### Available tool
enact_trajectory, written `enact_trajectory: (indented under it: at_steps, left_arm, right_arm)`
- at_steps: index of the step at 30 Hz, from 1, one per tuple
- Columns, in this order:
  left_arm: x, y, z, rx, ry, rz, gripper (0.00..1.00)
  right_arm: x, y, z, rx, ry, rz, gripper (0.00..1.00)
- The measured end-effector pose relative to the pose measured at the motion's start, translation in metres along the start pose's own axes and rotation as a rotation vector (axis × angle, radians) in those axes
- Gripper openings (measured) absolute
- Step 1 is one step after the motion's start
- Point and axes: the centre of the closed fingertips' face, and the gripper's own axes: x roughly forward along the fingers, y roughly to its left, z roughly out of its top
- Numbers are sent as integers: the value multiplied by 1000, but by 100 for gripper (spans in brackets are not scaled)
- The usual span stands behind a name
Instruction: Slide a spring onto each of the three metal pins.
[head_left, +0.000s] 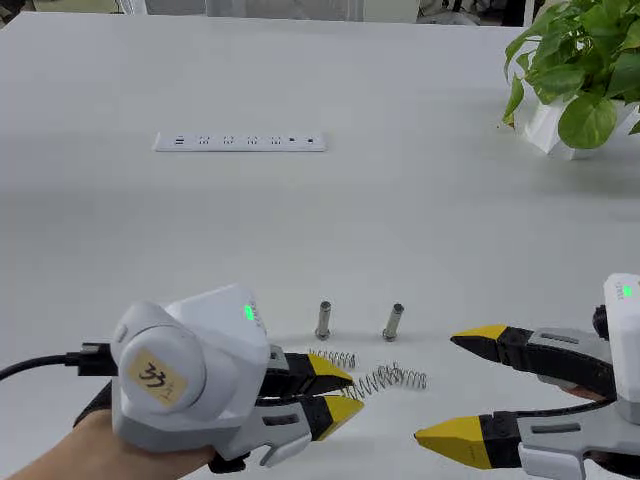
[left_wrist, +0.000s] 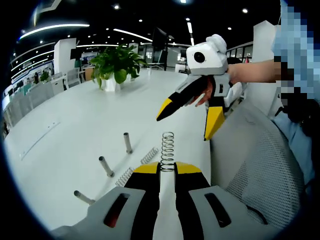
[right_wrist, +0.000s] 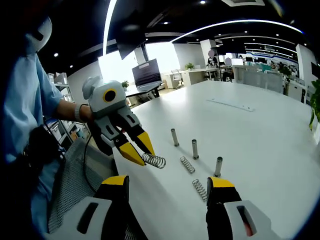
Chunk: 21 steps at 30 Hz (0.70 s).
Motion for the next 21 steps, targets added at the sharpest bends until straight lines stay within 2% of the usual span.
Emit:
enact_trajectory:
  at_steps: [3, 5, 7, 10, 12, 16, 21]
  left_arm:
    - [0, -3, 3, 3, -9, -12, 7]
    - [1, -4, 4, 2, -13, -18, 7]
    - [1, -6, 5, 0, -23, -29, 7]
    - [0, -7, 5, -6, -27, -35, 7]
    - [0, -7, 4, -6, -26, -39, 7]
    - [-1, -11, 5, 4, -32, -60, 7]
    - [-1, -16, 7, 8, -44, -89, 7]
  right_arm:
    - [2, 5, 3, -1, -4, 32, 49]
    - [2, 13, 6, -8, -14, 80, 37]
    - [4, 15, 7, 11, -17, 106, 28]
    - [5, 15, 8, 26, -18, 110, 28]
    - [5, 16, 7, 31, -19, 118, 25]
    - [4, 23, 7, 73, -19, 170, 16]
    - [4, 30, 6, 92, -14, 207, 15]
